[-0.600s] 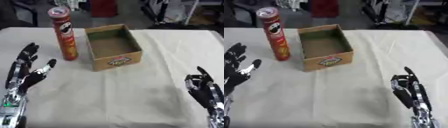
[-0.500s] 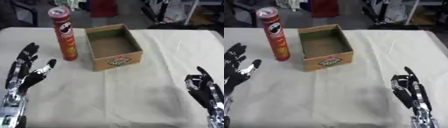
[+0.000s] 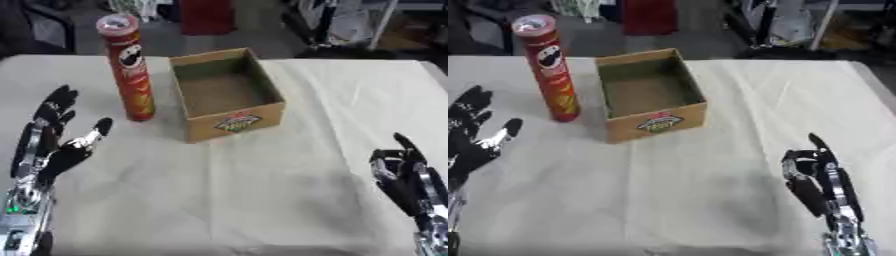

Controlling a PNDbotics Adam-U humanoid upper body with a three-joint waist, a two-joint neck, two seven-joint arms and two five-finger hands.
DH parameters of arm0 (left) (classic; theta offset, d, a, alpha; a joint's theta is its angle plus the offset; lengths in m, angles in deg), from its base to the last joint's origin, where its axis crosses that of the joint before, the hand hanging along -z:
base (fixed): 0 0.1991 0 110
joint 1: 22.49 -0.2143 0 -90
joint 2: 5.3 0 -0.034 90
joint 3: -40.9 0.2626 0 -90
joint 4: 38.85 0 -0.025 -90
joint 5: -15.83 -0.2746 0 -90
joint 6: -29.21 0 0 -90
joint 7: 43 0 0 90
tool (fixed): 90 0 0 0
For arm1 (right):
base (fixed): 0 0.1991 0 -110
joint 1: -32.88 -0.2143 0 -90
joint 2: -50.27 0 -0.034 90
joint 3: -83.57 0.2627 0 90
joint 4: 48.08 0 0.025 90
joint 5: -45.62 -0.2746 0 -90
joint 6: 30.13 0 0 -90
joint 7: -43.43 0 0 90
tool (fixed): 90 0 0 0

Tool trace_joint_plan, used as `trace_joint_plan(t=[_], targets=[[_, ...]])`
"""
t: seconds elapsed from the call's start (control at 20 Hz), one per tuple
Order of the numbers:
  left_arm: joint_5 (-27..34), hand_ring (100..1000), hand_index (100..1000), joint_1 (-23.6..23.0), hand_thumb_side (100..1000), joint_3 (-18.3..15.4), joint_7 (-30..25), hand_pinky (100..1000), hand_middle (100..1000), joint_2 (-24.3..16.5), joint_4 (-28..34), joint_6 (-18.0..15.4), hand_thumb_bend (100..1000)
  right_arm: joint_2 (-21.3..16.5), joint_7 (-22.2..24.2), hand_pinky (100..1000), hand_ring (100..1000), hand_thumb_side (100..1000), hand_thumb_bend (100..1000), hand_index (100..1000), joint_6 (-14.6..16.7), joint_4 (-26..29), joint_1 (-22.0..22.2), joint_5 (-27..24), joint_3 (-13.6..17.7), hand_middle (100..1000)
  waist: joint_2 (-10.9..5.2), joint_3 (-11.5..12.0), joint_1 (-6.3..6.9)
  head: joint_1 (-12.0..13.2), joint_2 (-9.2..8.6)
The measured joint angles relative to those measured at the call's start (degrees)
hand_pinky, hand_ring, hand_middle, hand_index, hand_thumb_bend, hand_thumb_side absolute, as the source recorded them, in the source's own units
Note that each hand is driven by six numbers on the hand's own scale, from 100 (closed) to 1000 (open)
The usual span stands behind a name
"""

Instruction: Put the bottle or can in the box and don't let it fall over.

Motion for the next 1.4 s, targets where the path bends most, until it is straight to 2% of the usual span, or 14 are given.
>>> trace_joint_plan(t=[0.25, 0.65, 1.0, 1.4], targets=[[-1.33, 949, 955, 0.35, 366, 0.02, 1.67, 953, 848, -0.91, -0.61, 1.17, 725, 0.0, 0.0, 745, 664, 500, 100, 1000, 0.0, 0.0, 0.0, 0.0, 0.0, 665, 0.0, -0.15, 0.0, 0.03, 0.0], [-5.07, 945, 963, 5.67, 433, 1.24, 4.52, 948, 855, -6.22, -7.19, 2.4, 790, 0.0, 0.04, 745, 664, 500, 100, 1000, -0.02, -0.01, -0.01, 0.0, -0.03, 665, 0.0, -0.76, -0.04, 0.14, -0.02], [-4.76, 942, 963, 13.43, 409, 2.0, 7.19, 950, 850, -8.63, -17.19, 2.49, 778, 0.0, 0.2, 745, 664, 501, 100, 1000, -0.1, -0.05, -0.01, 0.0, -0.35, 665, -0.04, -1.26, -0.14, 0.52, -0.03], [-1.46, 942, 961, 21.63, 421, 3.54, 5.88, 953, 849, -10.74, -30.01, 0.09, 783, 0.0, 0.5, 745, 664, 499, 100, 1000, -0.03, -0.23, 0.03, -0.01, -0.67, 665, -0.11, -2.02, -0.6, 0.83, -0.03]])
